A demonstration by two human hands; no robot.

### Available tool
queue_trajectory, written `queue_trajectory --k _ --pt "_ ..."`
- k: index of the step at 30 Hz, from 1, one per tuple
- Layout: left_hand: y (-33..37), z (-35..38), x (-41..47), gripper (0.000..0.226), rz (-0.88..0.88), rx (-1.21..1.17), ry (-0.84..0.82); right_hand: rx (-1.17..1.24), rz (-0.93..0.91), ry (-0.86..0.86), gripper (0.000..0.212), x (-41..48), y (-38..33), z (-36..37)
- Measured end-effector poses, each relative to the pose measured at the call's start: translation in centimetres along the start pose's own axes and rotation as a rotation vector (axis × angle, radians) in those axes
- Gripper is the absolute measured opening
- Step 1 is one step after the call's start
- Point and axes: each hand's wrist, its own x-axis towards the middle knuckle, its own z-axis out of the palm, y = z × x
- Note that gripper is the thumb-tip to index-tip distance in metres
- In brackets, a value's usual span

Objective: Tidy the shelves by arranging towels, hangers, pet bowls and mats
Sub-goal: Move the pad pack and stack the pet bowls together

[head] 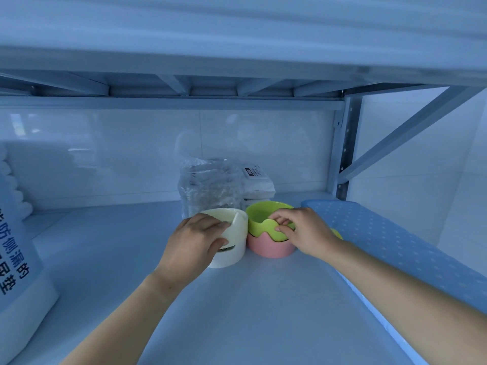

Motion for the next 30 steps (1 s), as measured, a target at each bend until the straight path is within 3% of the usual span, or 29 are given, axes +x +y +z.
queue_trajectory --k 5,9,16,21,27,30 --pt "-0.2 0.2 0.0 0.035 0.010 -0.007 0.001 -0.027 -0.026 0.005 0.021 0.1 -0.2 -0.3" --pt "-0.2 0.3 -0.1 0.036 0.012 -0.021 -0.003 -0.031 -0.096 0.046 0.033 0.9 -1.8 -0.5" --pt "-0.1 0.1 -0.3 0.035 -0.001 -0.056 0.003 -0.057 -0.159 -0.127 0.050 2.4 -4.7 1.7" --pt "-0.5 0.1 -0.8 0.031 -0.154 -0.208 0.004 -0.040 -0.171 -0.092 0.038 3.0 -5.0 2.4" --pt "-3.4 -0.7 -1.6 0.057 -0.393 -0.423 -0.046 -0.037 -0.205 -0.040 0.031 3.0 -5.2 2.3" --pt "-3.8 -0.6 -1.9 0.043 -0.414 -0.449 -0.092 -0.048 -0.212 -0.019 0.028 2.8 -5.3 2.3"
